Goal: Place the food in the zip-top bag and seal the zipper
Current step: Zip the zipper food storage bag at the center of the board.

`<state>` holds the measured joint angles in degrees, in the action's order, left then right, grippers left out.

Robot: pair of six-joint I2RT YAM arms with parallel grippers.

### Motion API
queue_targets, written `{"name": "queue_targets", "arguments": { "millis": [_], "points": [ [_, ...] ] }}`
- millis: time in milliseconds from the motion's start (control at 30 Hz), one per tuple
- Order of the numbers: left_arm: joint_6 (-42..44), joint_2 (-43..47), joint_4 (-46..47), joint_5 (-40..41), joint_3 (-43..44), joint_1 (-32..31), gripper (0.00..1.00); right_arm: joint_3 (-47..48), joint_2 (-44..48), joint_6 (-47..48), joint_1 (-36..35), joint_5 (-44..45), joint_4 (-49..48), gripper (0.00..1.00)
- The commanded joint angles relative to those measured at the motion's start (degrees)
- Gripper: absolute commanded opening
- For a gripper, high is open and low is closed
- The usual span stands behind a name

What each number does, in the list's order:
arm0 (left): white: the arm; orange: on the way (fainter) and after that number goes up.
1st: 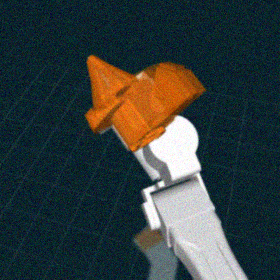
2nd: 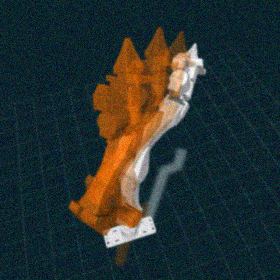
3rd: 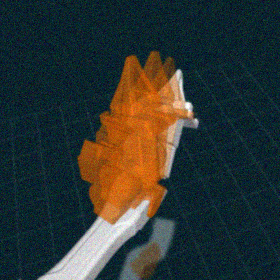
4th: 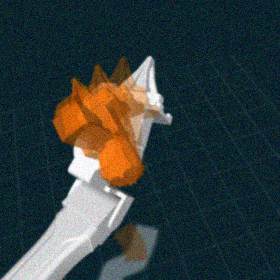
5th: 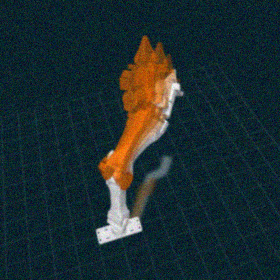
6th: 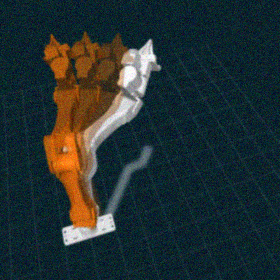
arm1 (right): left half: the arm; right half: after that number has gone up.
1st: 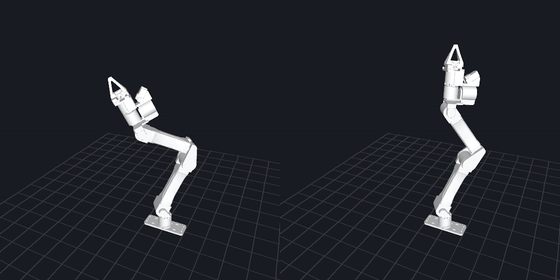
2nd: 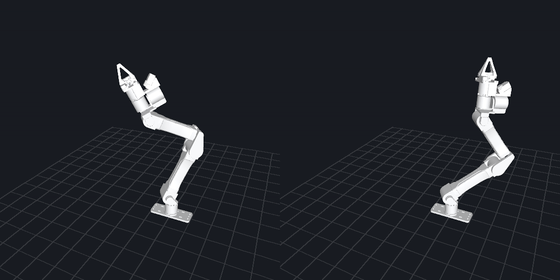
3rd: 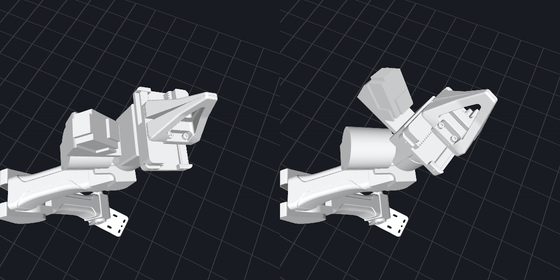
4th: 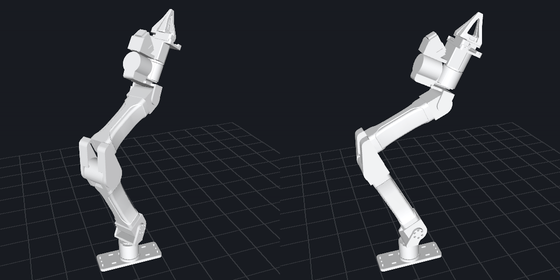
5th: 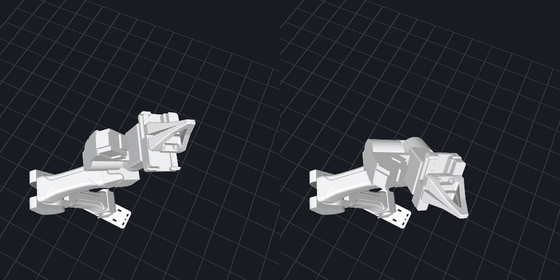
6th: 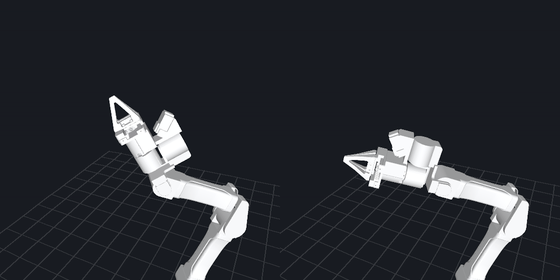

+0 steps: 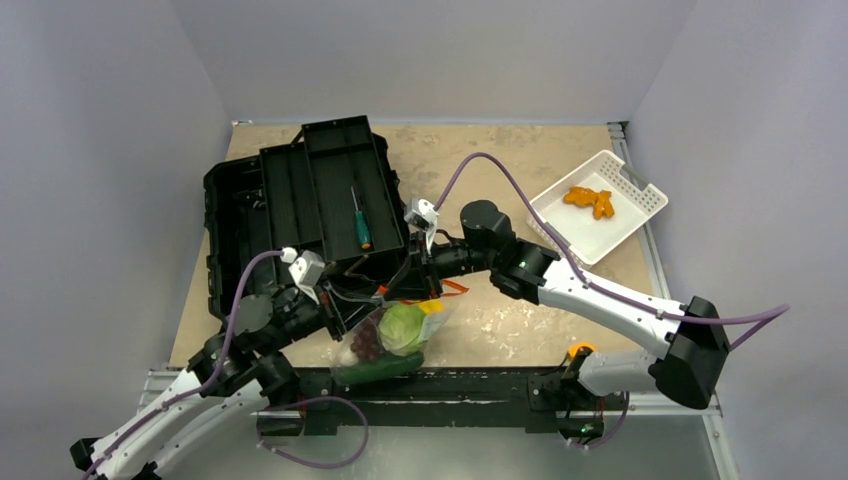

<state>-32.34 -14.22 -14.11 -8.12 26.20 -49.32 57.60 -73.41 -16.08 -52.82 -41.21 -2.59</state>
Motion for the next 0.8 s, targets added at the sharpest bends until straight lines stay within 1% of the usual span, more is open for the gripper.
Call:
{"name": "queue_targets", "arguments": {
  "millis": [0,100,200,267,333,400,433,500,600,700,767],
  "points": [
    [0.14,0.81,-0.47,2.45,2.74,0.10,0.00,-0.24,1.78,0.65,1.14,-3.40,0.36,0.00],
    [0.32,-0.14,0.87,0.26,2.55,0.09,0.00,-0.30,1.86,0.04,1.15,-3.15,-0.35,0.00],
    [1.52,-3.76,1.30,-3.54,3.82,0.10,0.00,-0.06,1.20,-2.58,1.11,-3.25,-2.68,0.00],
    [2.39,-7.45,0.24,-6.54,5.75,0.10,0.13,-0.04,0.43,-5.55,1.07,-5.04,-5.36,0.00],
    [2.28,-10.45,-0.24,-8.01,7.48,0.08,0.29,-0.44,0.01,-7.43,1.04,-5.88,-7.88,0.00],
    [1.96,-11.70,0.88,-9.53,8.17,0.05,0.40,-0.34,-0.24,-7.06,1.01,-6.09,-7.96,0.00],
    [2.04,-11.74,1.79,-10.73,8.17,0.09,0.43,-0.26,-0.22,-5.98,1.04,-5.95,-6.98,0.00],
    [1.98,-10.75,3.69,-12.85,7.84,0.10,0.45,-0.23,0.15,-4.46,1.01,-6.13,-5.72,0.00],
    [1.75,-9.94,5.04,-14.94,7.61,0.04,0.52,-0.56,0.91,-4.64,1.05,-7.27,-6.27,0.00],
    [2.39,-12.80,2.86,-15.84,8.86,0.09,0.55,-0.09,1.08,-5.77,1.05,-6.84,-6.84,0.00],
    [2.59,-14.77,2.82,-16.45,9.11,0.08,0.55,-0.12,1.07,-6.95,1.03,-7.44,-8.32,0.00]
  ]
}}
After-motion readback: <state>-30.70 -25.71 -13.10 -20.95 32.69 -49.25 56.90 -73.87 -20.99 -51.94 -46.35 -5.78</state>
